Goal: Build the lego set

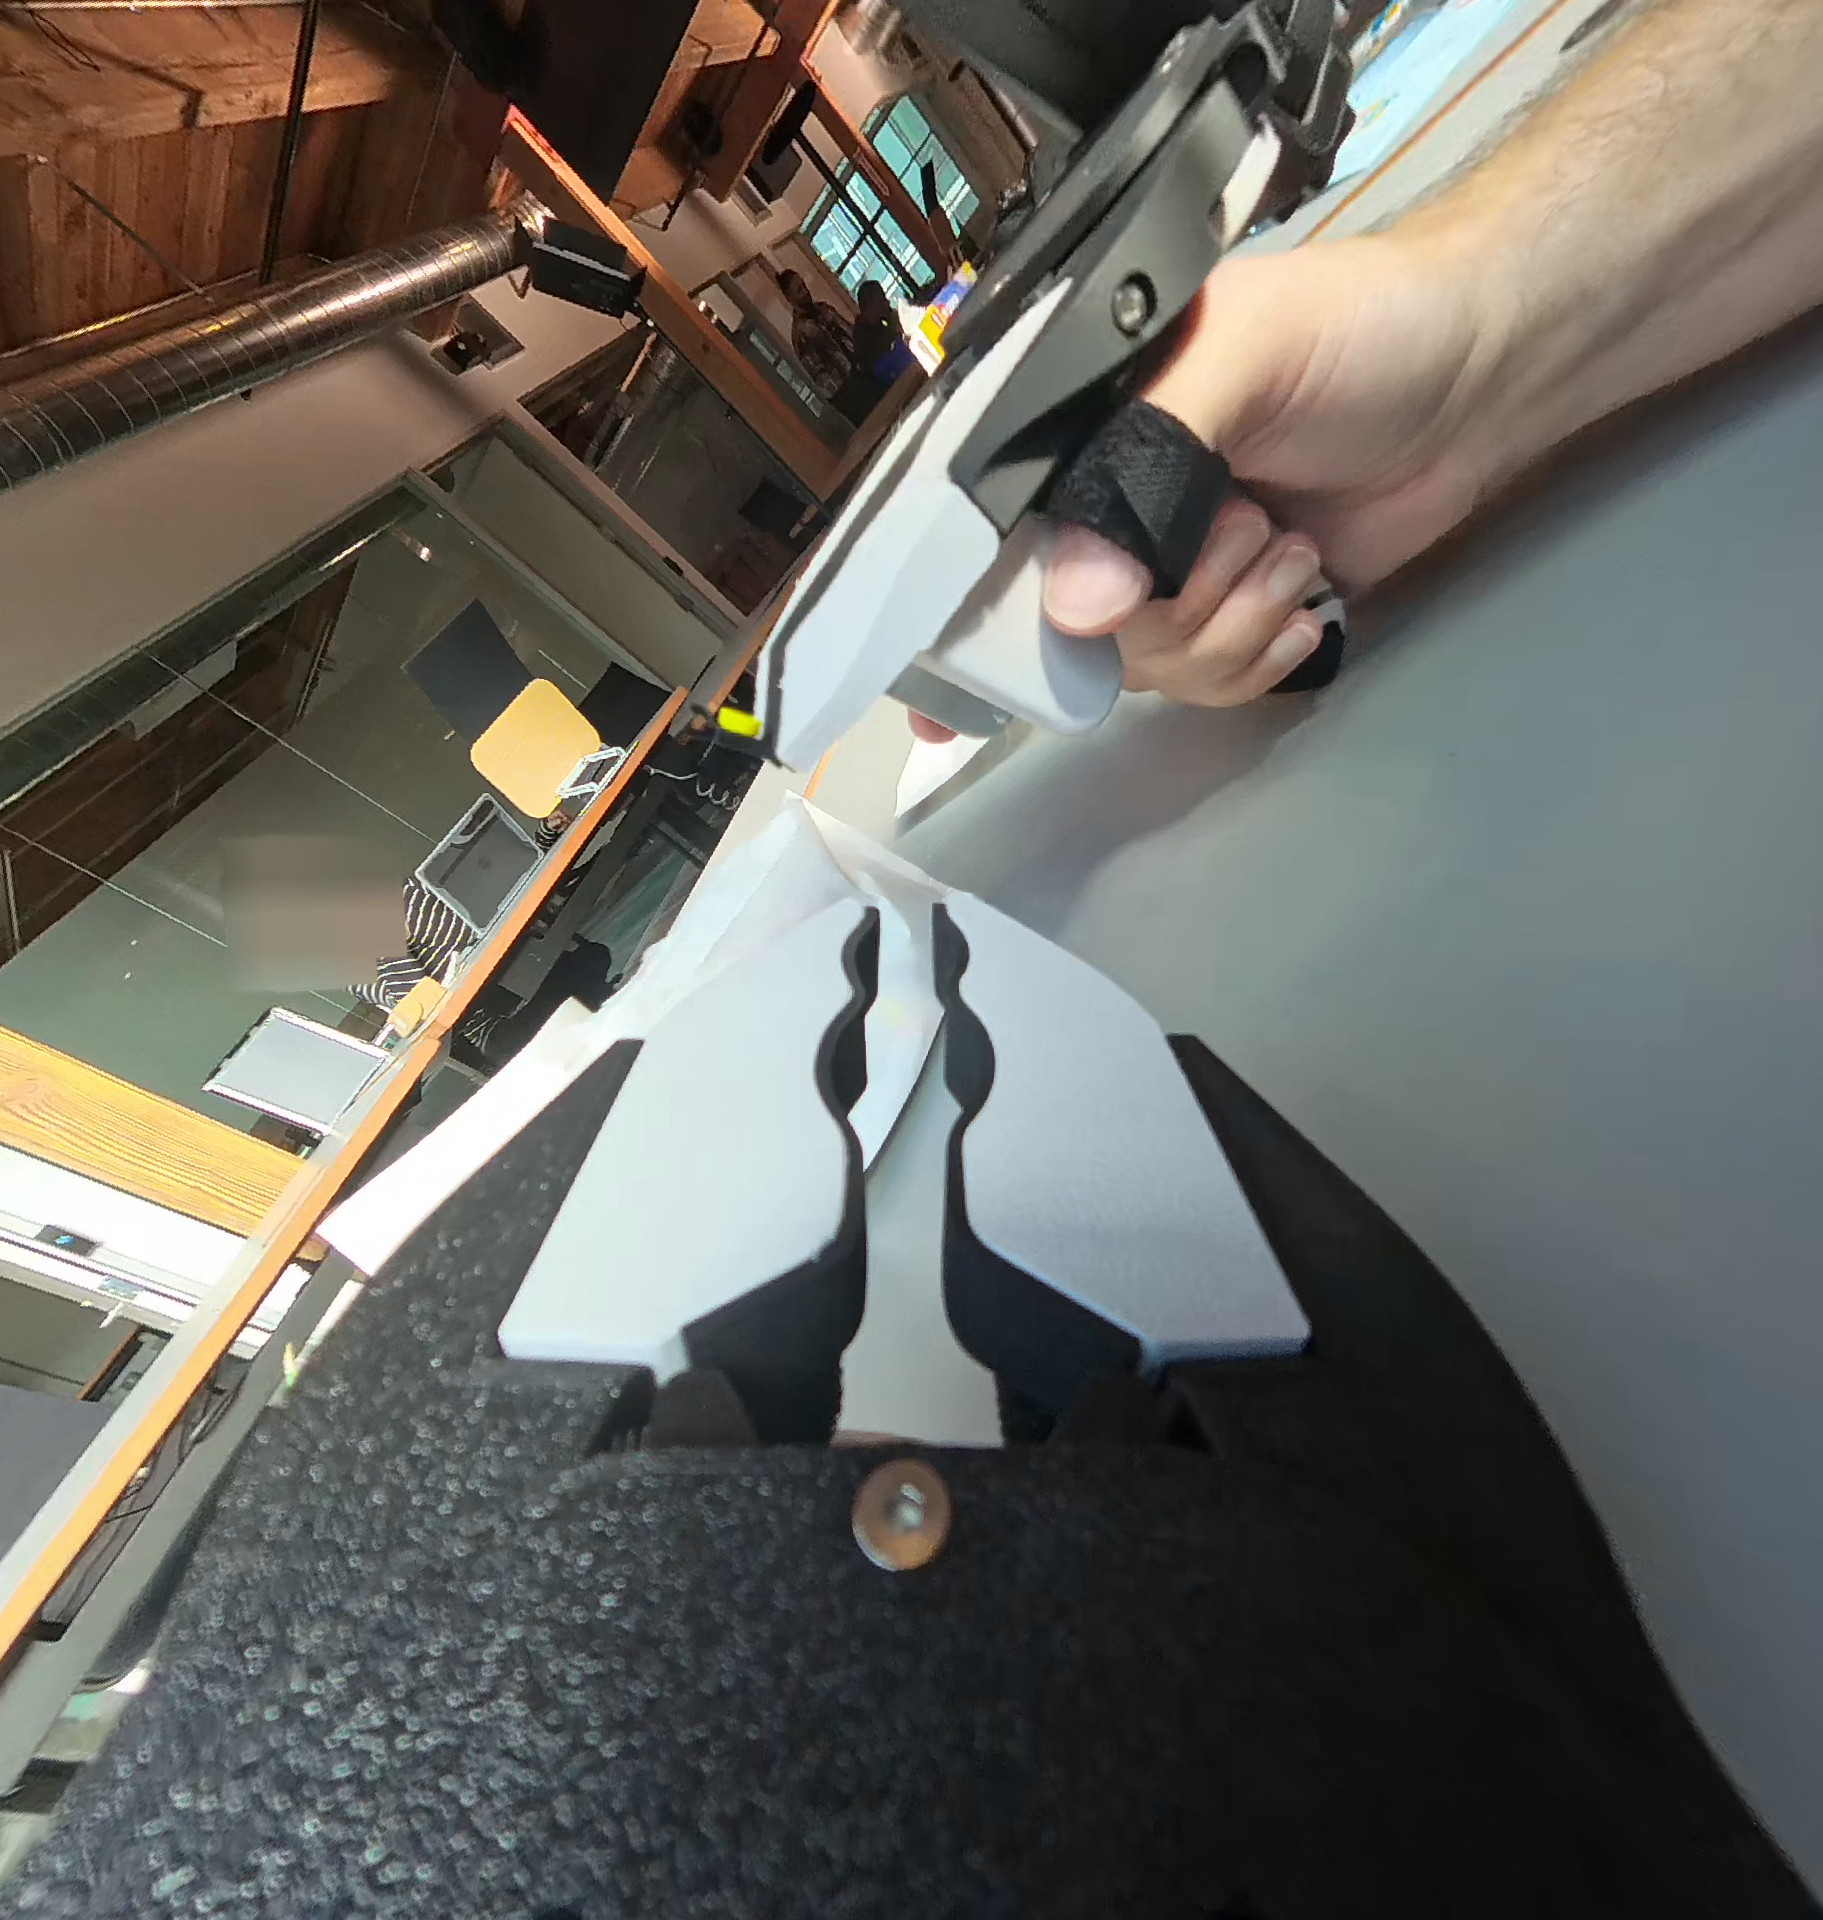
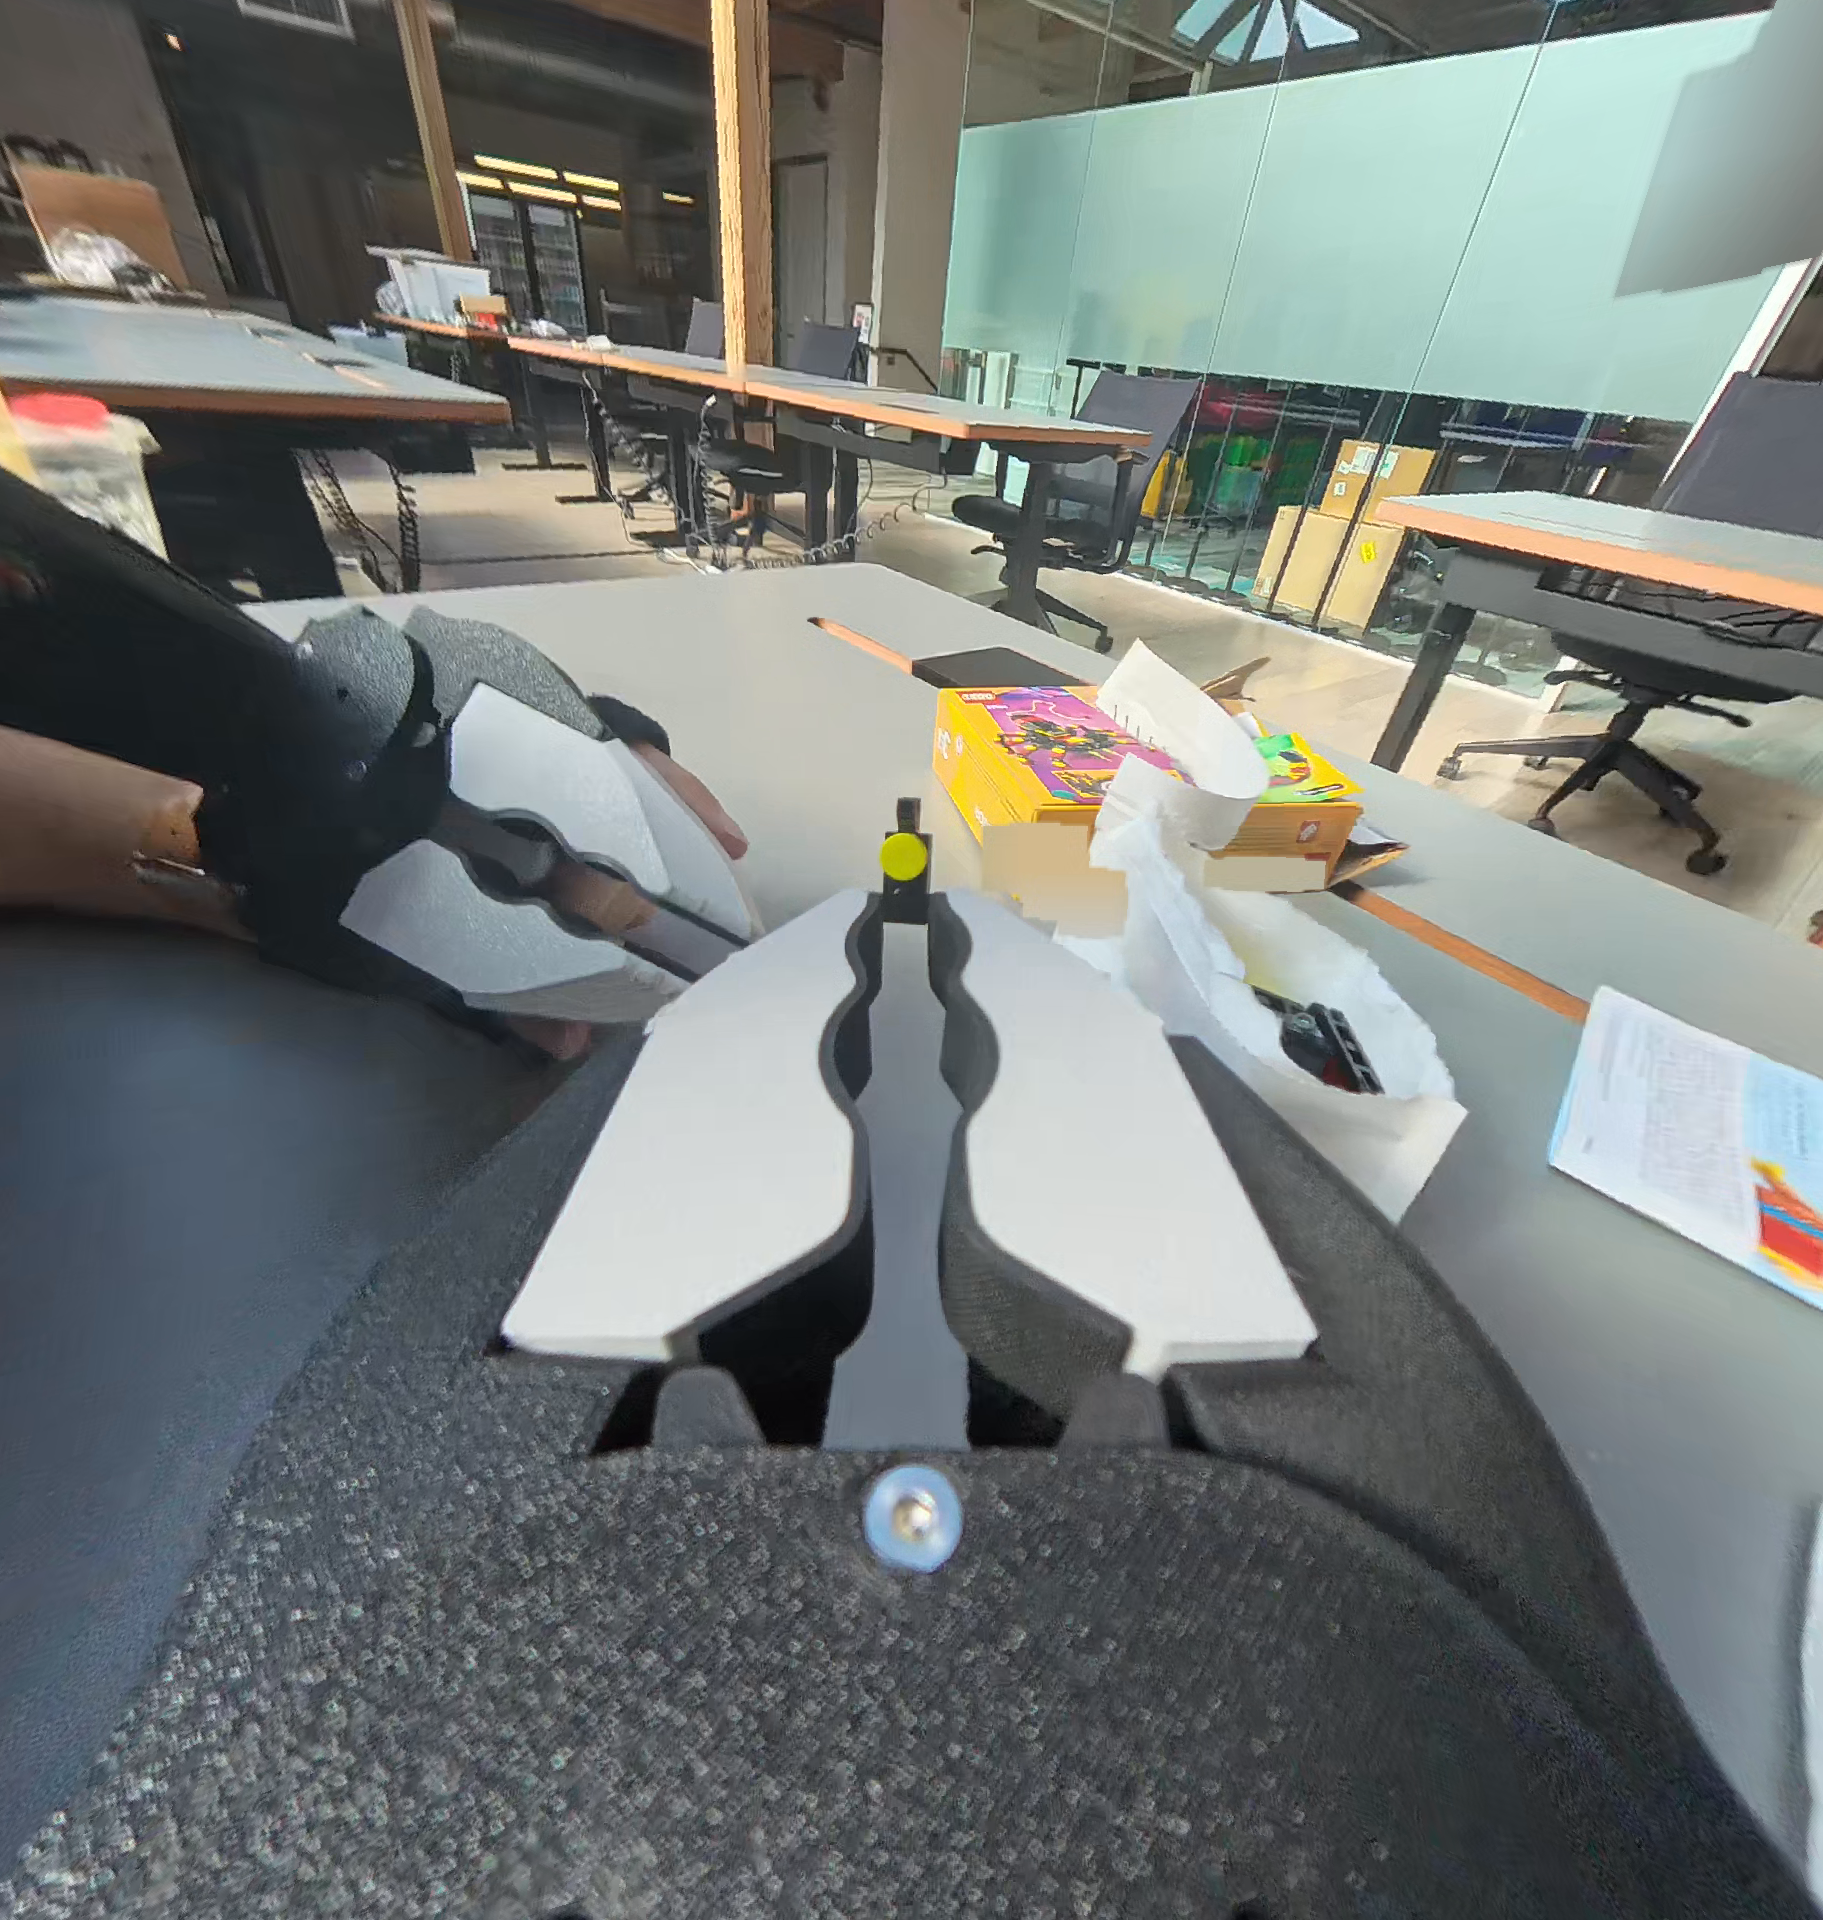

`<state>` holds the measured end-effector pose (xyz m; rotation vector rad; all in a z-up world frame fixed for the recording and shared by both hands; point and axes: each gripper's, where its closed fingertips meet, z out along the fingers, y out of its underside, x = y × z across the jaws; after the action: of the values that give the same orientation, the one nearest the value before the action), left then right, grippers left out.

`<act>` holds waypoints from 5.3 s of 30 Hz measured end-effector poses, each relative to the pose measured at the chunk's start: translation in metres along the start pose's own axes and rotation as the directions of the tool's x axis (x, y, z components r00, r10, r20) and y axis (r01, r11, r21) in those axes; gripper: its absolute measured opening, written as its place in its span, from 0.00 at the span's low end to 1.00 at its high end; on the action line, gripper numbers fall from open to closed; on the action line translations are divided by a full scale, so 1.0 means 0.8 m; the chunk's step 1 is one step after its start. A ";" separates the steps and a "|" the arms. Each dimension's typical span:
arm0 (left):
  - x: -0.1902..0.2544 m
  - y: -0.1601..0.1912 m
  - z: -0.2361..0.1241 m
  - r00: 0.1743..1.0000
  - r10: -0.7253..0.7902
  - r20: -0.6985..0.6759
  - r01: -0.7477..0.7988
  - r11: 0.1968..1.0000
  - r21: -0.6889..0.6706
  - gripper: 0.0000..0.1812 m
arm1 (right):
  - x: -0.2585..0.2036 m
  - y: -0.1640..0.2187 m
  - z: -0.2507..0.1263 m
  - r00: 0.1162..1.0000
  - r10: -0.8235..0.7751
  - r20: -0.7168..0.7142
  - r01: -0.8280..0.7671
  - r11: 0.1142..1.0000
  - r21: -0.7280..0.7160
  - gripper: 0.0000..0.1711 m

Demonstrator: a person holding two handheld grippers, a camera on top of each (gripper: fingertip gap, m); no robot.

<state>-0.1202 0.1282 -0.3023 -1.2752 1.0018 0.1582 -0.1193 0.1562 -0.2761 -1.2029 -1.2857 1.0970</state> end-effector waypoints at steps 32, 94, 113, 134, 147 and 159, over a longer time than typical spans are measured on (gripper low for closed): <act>0.036 -0.004 0.001 0.983 -0.015 -0.185 0.017 1.000 0.009 0.03 | -0.052 0.058 -0.020 0.826 -0.492 0.276 0.558 0.783 -0.275 0.10; 0.045 -0.021 -0.014 0.902 -0.224 -0.369 0.240 0.971 -0.001 0.04 | -0.078 0.038 -0.021 0.880 -0.301 0.367 0.394 0.894 -0.211 0.03; 0.053 0.000 -0.007 0.936 -0.075 -0.345 0.053 0.996 -0.073 0.04 | -0.076 0.054 -0.018 0.871 -0.337 0.357 0.439 0.861 -0.258 0.04; 0.063 0.036 0.002 0.941 0.108 -0.319 -0.189 0.954 -0.233 0.04 | -0.053 0.102 -0.009 0.767 -0.550 0.330 0.637 0.596 -0.488 0.03; 0.053 0.026 -0.001 0.956 0.091 -0.278 -0.142 0.975 -0.169 0.04 | -0.059 0.077 -0.010 0.780 -0.552 0.295 0.626 0.693 -0.358 0.01; 0.052 0.033 -0.001 0.955 0.096 -0.281 -0.148 0.974 -0.172 0.04 | -0.060 0.075 -0.005 0.810 -0.520 0.272 0.586 0.732 -0.346 0.09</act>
<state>-0.1126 0.1192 -0.3499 -1.4362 1.3283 0.1823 -0.1116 0.1138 -0.3398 -0.9254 -1.9209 0.4842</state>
